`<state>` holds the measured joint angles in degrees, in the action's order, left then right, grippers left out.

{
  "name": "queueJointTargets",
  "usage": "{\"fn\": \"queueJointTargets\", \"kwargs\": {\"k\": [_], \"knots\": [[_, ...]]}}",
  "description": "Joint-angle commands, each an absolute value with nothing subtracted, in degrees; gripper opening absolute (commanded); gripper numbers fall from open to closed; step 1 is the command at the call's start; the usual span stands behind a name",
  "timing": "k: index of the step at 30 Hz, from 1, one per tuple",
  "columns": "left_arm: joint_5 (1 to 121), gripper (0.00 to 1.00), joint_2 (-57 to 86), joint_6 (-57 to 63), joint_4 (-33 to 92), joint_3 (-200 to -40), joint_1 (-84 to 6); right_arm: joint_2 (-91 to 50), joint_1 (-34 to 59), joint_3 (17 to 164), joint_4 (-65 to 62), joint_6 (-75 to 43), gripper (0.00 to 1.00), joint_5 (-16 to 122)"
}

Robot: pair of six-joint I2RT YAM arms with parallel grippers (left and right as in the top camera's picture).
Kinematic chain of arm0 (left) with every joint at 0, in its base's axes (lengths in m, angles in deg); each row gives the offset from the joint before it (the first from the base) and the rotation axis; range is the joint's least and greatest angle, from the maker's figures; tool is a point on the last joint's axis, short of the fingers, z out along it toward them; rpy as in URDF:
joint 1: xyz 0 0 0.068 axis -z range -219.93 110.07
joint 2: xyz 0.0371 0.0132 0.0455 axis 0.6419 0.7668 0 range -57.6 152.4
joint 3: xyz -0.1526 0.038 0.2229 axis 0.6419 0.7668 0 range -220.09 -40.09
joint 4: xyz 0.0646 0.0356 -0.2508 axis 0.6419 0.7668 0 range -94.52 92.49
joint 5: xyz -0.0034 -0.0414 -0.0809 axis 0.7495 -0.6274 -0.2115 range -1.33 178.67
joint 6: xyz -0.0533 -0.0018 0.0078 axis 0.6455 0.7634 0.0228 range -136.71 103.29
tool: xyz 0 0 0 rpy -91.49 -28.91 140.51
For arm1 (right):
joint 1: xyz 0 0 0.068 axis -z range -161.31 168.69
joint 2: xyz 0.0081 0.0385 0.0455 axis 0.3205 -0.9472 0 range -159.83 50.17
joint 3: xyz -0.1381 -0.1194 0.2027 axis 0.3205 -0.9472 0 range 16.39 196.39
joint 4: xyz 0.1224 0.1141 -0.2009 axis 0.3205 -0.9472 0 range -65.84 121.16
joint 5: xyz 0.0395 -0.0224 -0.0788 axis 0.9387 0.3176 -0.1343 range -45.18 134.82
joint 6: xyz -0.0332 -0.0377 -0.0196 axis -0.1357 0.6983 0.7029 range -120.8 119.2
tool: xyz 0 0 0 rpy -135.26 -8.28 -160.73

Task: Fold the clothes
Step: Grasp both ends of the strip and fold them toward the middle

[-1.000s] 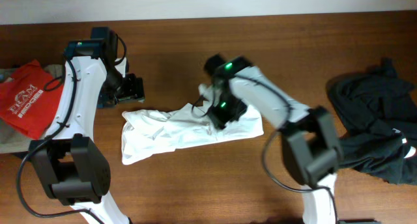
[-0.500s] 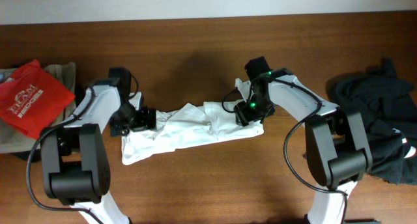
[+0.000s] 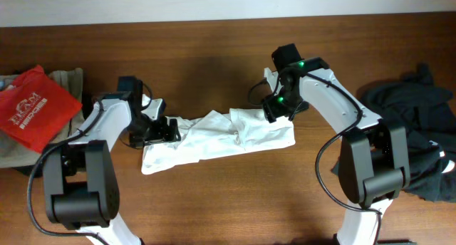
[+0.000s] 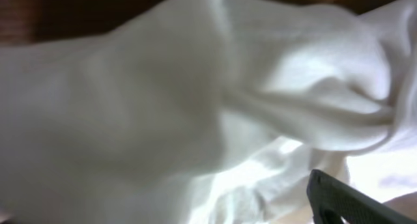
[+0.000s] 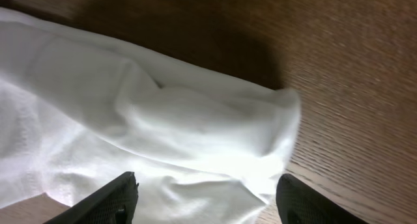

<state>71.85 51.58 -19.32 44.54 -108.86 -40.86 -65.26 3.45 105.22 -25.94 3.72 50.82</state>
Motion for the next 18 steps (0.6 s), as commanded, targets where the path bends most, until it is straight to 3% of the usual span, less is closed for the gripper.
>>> {"fn": "queueJointTargets", "kwargs": {"k": [1, 13, 14, 17, 18], "knots": [[76.06, 0.99, 53.38, -19.82, 48.81, -113.17, -43.40, -64.87, 4.17, 105.94, -26.75, 3.19, 0.72, 49.91], [77.07, 0.99, 55.23, -19.82, 41.29, -106.50, -43.44, -64.87, 4.15, 105.92, -28.26, 3.15, 0.72, 50.15], [75.23, 0.90, 55.23, -19.82, 41.13, -106.22, -43.26, -64.87, 4.15, 105.92, -28.31, 3.15, 0.71, 50.15], [72.68, 0.42, 55.23, -19.82, 41.44, -106.22, -42.59, -64.87, 4.39, 105.99, -28.68, 3.15, 0.70, 50.06], [72.33, 0.07, 55.21, -19.82, 41.48, -106.31, -42.56, -64.83, 5.31, 106.10, -28.72, 2.86, 0.71, 49.62]]}}
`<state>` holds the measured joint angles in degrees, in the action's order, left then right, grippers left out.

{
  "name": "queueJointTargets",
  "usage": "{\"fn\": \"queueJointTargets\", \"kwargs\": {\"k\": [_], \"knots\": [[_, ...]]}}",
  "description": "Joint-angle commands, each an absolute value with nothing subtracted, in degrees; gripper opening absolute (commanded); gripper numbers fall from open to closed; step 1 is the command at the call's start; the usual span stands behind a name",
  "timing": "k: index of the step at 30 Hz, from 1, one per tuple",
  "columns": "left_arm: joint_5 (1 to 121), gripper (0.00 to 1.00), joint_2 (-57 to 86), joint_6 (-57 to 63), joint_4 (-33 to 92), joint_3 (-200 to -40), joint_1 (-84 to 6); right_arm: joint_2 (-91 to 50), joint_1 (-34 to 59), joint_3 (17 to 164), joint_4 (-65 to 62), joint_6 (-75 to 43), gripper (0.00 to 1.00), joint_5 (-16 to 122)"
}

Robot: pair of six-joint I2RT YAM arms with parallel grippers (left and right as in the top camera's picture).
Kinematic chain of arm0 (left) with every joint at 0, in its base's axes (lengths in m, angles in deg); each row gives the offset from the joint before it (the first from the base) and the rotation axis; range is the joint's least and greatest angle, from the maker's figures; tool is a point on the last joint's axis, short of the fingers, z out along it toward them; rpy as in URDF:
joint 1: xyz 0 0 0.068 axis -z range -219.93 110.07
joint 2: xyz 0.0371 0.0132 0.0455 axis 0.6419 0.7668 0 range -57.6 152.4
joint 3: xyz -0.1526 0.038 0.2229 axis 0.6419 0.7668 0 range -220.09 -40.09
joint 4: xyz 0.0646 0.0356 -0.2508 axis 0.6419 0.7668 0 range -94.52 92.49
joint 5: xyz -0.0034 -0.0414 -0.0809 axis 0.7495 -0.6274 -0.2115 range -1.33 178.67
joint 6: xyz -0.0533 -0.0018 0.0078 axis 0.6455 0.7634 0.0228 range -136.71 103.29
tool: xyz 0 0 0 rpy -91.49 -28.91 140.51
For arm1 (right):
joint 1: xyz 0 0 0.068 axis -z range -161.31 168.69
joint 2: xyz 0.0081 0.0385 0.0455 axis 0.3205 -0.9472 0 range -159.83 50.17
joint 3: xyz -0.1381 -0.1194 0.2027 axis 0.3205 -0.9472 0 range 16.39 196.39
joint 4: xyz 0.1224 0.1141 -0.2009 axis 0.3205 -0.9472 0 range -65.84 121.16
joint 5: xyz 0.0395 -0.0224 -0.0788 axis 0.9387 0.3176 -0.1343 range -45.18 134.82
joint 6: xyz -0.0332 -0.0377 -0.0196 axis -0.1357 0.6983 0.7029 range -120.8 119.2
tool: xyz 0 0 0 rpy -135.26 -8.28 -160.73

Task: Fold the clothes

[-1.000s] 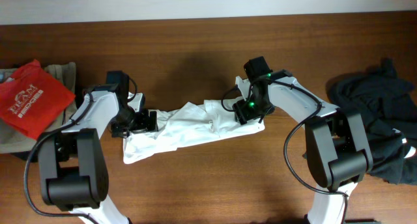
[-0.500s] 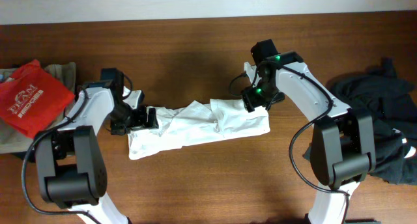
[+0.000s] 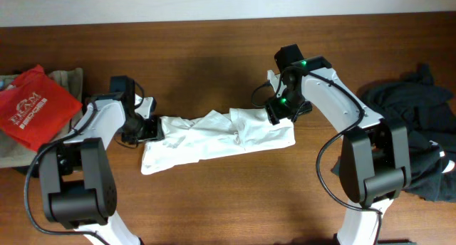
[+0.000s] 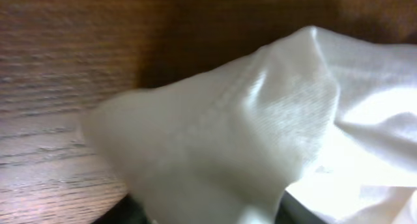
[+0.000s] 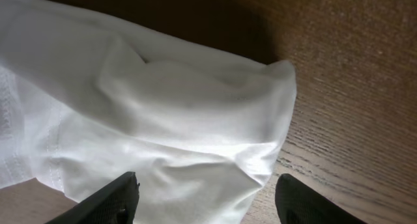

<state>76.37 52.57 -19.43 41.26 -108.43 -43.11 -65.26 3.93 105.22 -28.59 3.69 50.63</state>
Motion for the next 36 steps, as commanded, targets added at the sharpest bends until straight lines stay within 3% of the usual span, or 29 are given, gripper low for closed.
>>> {"fn": "queueJointTargets", "kwargs": {"k": [1, 6, 10, 15, 19, 23, 24, 25, 26, 27, 31, 33, 36], "knots": [[72.41, 0.00, 55.21, -19.95, 41.66, -106.81, -42.74, -64.81, 6.14, 106.49, -29.14, 1.88, 0.71, 48.40], [81.99, 0.00, 55.19, -17.27, 54.18, -122.26, -50.41, -64.78, 15.47, 109.44, -32.90, 1.51, 0.73, 41.45], [79.80, 0.00, 55.19, -15.65, 64.80, -139.48, -55.15, -64.78, 19.89, 109.44, -33.20, 1.68, 0.73, 41.58], [74.47, 0.00, 55.43, -12.28, 73.59, -145.17, -43.22, -64.78, 19.45, 109.44, -33.20, 1.71, 0.72, 43.76], [74.88, 0.01, 56.57, -11.95, 69.46, -145.17, -28.58, -64.78, 19.45, 109.44, -33.77, 1.71, 0.73, 44.79], [77.94, 0.02, 61.90, -9.81, 66.33, -145.17, -19.55, -64.78, 19.45, 109.44, -34.27, 1.71, 0.72, 44.79], [77.44, 0.06, 63.06, -9.83, 65.68, -145.17, -18.48, -64.78, 19.45, 109.44, -34.27, 1.71, 0.73, 44.81], [76.87, 0.41, 64.61, -9.86, 65.33, -145.17, -16.47, -64.78, 19.45, 109.44, -34.25, 1.71, 0.73, 44.81], [77.11, 0.67, 64.92, -9.90, 65.35, -145.17, -15.72, -64.78, 19.45, 109.44, -34.25, 1.71, 0.73, 44.81], [77.09, 0.74, 64.87, -9.92, 65.39, -145.39, -15.31, -64.78, 19.45, 109.44, -34.32, 1.71, 0.73, 44.83], [80.33, 0.75, 64.35, -12.06, 76.04, -161.60, -19.77, -64.78, 19.40, 109.44, -34.99, 4.55, 0.74, 51.96], [81.97, 0.79, 64.30, -11.95, 79.10, -171.61, -26.26, -64.78, 18.11, 109.44, -35.61, 11.39, 0.74, 65.69], [77.44, 0.79, 64.54, -10.51, 76.74, -171.26, -34.22, -64.78, 13.13, 109.44, -33.75, 16.63, 0.74, 81.84]]}}
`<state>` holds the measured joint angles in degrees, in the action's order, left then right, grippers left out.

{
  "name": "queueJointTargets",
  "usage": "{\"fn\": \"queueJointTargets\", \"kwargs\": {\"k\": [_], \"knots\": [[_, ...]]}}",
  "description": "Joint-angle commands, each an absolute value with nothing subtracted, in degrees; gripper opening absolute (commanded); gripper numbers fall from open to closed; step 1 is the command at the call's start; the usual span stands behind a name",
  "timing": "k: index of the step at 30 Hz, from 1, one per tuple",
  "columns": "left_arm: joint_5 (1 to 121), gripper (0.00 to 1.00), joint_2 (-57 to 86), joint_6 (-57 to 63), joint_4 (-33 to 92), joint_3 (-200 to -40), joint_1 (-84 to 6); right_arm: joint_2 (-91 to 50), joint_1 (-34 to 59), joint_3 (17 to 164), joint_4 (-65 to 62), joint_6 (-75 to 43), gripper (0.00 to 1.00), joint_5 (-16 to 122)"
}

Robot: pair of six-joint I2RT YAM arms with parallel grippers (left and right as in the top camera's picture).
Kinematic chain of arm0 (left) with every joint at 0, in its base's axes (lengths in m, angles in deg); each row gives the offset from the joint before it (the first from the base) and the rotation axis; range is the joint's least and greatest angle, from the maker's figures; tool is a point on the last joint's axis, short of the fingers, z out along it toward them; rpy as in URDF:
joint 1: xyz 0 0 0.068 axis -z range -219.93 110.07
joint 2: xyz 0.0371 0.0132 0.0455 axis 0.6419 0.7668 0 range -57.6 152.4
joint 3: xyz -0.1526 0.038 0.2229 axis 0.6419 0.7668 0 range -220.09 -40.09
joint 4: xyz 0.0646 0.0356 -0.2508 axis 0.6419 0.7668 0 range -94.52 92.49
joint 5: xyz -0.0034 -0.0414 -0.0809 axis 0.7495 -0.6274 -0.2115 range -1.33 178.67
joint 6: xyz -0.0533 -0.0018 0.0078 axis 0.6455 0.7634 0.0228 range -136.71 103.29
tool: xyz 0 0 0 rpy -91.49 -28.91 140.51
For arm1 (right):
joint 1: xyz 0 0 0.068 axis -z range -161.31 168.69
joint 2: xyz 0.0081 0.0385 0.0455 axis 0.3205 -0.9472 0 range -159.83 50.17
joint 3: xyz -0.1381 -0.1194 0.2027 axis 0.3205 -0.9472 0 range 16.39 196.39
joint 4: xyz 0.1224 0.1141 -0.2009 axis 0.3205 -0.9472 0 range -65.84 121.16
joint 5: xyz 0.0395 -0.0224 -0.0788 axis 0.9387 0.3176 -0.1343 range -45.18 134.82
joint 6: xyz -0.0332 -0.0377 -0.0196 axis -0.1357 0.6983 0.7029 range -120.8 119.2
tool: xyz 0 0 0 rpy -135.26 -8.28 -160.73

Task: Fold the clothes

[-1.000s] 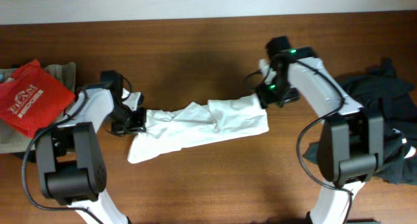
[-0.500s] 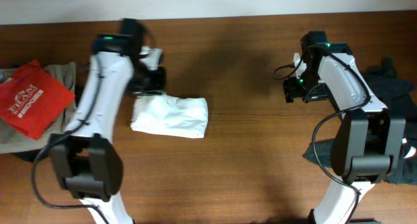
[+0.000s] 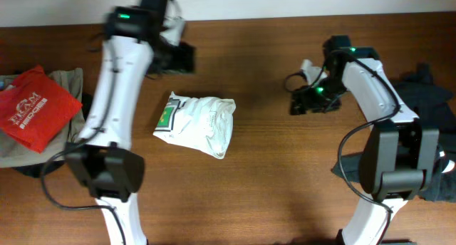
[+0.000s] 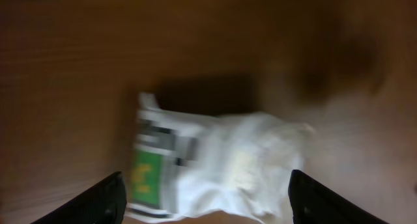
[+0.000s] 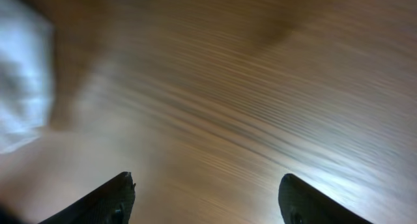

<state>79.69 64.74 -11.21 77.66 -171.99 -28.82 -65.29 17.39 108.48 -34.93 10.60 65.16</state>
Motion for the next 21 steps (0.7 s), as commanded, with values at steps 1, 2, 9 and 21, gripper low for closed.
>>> {"fn": "queueJointTargets", "kwargs": {"k": [1, 2, 9, 21], "knots": [[77.44, 0.80, 64.81, -10.53, 75.95, -168.68, -36.53, -64.83, 10.62, 109.44, -32.02, 16.26, 0.77, 84.29], [77.20, 0.85, 65.07, -10.60, 75.43, -166.37, -37.73, -64.98, 7.95, 109.40, -30.27, 14.32, 0.82, 84.05], [66.14, 0.87, 65.51, -25.48, 62.03, -142.11, -39.77, -70.64, -2.78, 109.38, -22.69, 4.90, 0.77, 83.50], [75.39, 0.76, 65.29, -13.79, 58.31, -123.05, -40.01, -76.89, -1.51, 109.20, -21.73, -3.04, 0.20, 60.97]]}}
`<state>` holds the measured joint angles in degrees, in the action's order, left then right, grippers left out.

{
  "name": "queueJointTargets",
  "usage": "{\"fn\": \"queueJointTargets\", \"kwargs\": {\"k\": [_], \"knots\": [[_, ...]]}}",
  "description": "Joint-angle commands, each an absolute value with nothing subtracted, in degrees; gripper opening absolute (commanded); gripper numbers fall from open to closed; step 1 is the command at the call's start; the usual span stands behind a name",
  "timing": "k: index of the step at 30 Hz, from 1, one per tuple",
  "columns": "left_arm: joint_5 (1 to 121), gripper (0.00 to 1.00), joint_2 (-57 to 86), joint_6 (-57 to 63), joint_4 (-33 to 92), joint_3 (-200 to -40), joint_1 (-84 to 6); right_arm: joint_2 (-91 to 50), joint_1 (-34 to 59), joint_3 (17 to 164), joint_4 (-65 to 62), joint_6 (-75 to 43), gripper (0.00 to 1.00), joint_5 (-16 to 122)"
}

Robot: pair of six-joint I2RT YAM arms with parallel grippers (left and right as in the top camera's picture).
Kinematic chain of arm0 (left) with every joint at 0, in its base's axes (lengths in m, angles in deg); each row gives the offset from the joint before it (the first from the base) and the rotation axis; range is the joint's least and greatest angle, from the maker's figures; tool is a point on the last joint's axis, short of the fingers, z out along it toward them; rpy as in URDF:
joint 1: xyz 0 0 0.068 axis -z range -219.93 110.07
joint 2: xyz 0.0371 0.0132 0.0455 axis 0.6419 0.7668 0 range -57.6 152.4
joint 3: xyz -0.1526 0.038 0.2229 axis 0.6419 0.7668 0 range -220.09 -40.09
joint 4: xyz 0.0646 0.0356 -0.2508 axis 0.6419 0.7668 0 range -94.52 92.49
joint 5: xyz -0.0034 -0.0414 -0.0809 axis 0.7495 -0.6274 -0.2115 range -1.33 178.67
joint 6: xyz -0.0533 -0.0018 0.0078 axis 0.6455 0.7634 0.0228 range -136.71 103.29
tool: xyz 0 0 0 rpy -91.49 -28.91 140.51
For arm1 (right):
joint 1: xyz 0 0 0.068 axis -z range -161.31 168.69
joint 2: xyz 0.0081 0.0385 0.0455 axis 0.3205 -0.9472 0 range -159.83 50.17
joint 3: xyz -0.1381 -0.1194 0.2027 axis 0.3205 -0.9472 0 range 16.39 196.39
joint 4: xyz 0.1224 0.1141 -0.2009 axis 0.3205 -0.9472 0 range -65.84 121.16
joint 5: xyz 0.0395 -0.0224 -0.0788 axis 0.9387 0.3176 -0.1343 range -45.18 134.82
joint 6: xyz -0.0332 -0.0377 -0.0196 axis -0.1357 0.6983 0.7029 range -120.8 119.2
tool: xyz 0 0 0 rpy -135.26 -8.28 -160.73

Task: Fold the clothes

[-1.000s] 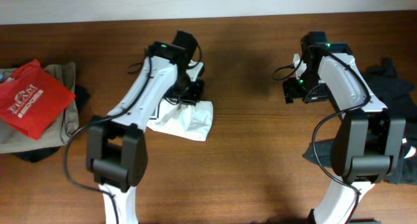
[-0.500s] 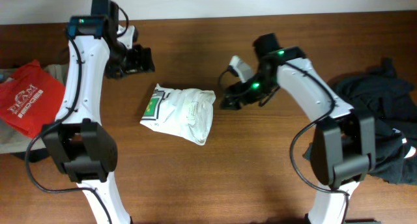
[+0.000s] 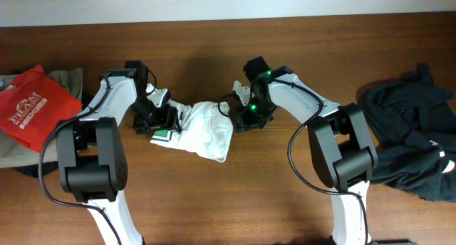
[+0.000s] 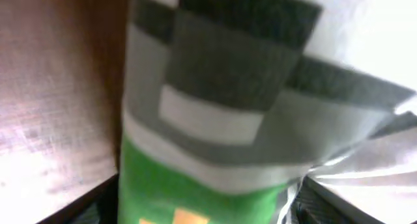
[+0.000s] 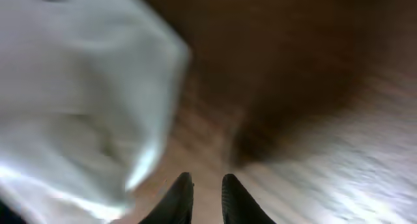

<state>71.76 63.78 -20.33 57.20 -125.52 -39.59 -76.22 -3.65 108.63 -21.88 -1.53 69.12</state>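
Observation:
A white garment [image 3: 206, 129] lies bunched in a compact bundle on the table, a green and grey print [image 3: 165, 135] showing at its left edge. My left gripper [image 3: 161, 118] is down at that left edge. In the left wrist view its fingers [image 4: 98, 208] stand wide apart, open, with the print [image 4: 215, 120] filling the space between them. My right gripper [image 3: 239, 118] is at the bundle's right edge. Its fingers [image 5: 184, 196] are almost together with only bare wood between them, and the white cloth [image 5: 78, 107] lies to their left.
A red bag [image 3: 34, 106] lies on beige cloth [image 3: 69, 79] at the far left. A heap of dark clothes [image 3: 413, 131] fills the right end of the wooden table [image 3: 285, 202].
The left arm was raised at the back of the table and is now down at the bundle's left edge. The right gripper was open off to the right; now it is shut beside the bundle.
The white garment first lay stretched in a long strip between both grippers, and stayed so a moment later. Then it was a compact bundle with the print showing and both open grippers away from it. Now both grippers are back at its two edges.

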Motion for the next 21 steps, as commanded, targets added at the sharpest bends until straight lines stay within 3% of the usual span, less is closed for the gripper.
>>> {"fn": "queueJointTargets", "kwargs": {"k": [1, 4, 7, 14, 17, 18, 19, 21], "knots": [[72.09, 0.76, 65.16, -12.11, 57.92, -123.05, -40.01, -76.89, -0.07, 109.20, -21.44, -2.99, 0.26, 60.86], [58.43, 0.76, 65.05, -10.64, 56.02, -123.05, -39.57, -76.81, 2.22, 109.40, -23.06, 0.70, 0.39, 66.87], [61.60, 0.76, 65.05, -10.45, 54.40, -123.05, -39.57, -75.82, 1.11, 111.23, -29.03, 6.71, 0.58, 84.33], [69.22, 0.77, 65.07, -10.49, 54.84, -122.76, -39.57, -75.76, -5.38, 111.21, -26.91, 6.25, 0.60, 86.47], [69.22, 0.77, 65.07, -10.51, 54.68, -122.76, -39.57, -75.82, -7.65, 111.17, -24.48, 6.21, 0.63, 80.02], [69.20, 0.77, 65.07, -10.49, 54.73, -122.74, -39.57, -76.06, -8.75, 111.08, -22.82, 5.29, 0.62, 74.80], [69.20, 0.77, 65.07, -10.49, 54.84, -122.74, -39.57, -76.41, -9.23, 111.08, -21.75, 3.32, 0.54, 71.87], [69.20, 0.77, 65.07, -10.51, 55.10, -122.72, -39.57, -77.48, -9.60, 111.06, -20.59, 2.32, 0.26, 68.90]]}}
